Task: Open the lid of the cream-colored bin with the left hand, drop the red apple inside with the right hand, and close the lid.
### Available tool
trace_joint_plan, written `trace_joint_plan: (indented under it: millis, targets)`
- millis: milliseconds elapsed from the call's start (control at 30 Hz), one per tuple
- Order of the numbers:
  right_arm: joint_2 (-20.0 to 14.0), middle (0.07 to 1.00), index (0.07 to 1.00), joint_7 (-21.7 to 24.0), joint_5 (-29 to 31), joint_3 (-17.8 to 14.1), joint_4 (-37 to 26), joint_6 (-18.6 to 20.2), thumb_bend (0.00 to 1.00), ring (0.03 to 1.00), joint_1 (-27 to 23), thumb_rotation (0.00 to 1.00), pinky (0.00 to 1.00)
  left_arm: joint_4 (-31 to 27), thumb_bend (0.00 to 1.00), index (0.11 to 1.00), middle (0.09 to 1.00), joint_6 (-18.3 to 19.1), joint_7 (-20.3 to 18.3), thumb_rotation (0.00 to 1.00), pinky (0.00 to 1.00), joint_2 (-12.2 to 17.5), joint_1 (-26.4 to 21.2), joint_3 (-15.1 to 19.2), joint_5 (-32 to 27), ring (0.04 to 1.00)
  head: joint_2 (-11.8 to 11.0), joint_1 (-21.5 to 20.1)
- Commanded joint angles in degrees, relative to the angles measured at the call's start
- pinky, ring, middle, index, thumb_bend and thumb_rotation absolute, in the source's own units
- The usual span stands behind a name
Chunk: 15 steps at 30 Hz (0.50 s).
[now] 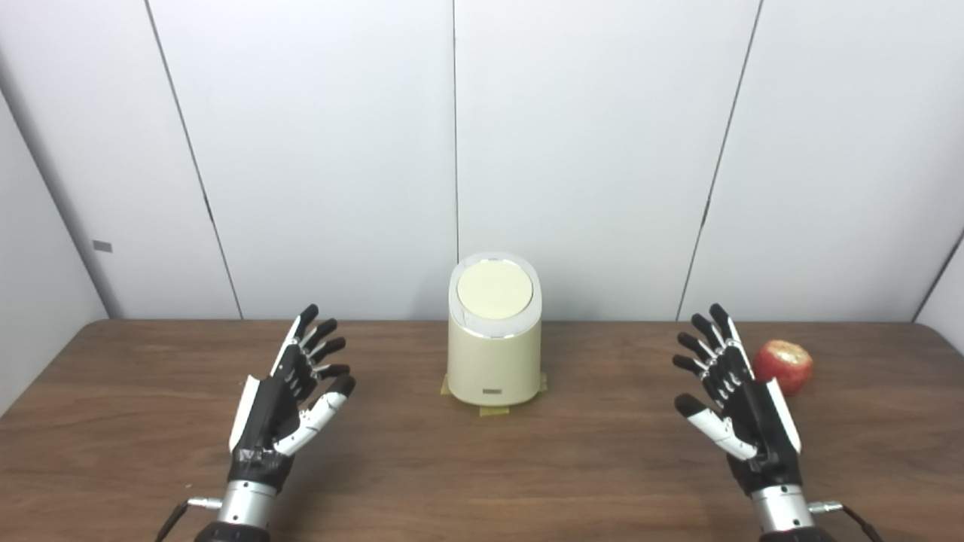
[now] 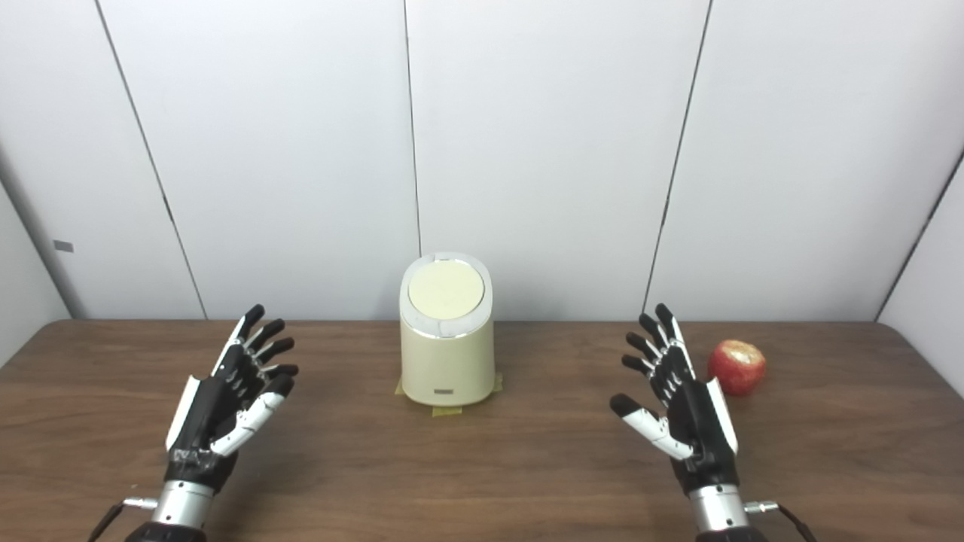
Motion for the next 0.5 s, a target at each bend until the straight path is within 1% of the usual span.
trace_joint_plan:
  millis: [0,167,333,433,467]
  targets:
    - [1.46,0.948,1.000,0.16,0.54,0.74,3.65,-0.45,0.78,0.883,5.47,0.57,0.79,3.00,0.68,0.999,0.920,-0.53,0.14,0.44,0.72,-0.55,3.60,-0.30,-0.27,0.848,0.14,-0.05]
    - [1.41,0.949,1.000,0.31,0.71,0.80,3.71,-0.51,0.77,0.881,5.43,0.57,0.79,3.14,0.68,0.984,0.921,-0.77,0.36,0.44,0.71,-0.43,3.51,-0.39,0.32,0.849,0.18,-0.20]
    - [1.39,0.946,1.000,-0.03,0.15,0.87,3.91,-0.61,0.78,0.879,5.24,0.57,0.79,2.97,0.70,0.977,0.928,-0.49,1.02,0.48,0.78,-0.45,3.47,-0.33,1.23,0.883,0.12,-0.28]
    - [1.34,0.947,1.000,0.30,0.62,0.83,4.29,-0.68,0.79,0.876,5.06,0.57,0.79,2.96,0.70,0.971,0.928,-0.53,1.03,0.48,0.78,-0.55,3.40,-0.34,1.11,0.888,-0.13,-0.73]
    - [1.33,0.947,1.000,0.39,0.73,0.81,4.46,-0.71,0.79,0.876,4.96,0.57,0.78,2.22,0.70,0.970,0.928,0.58,1.37,0.48,0.78,-1.06,3.36,-0.20,0.74,0.889,-0.26,-0.57]
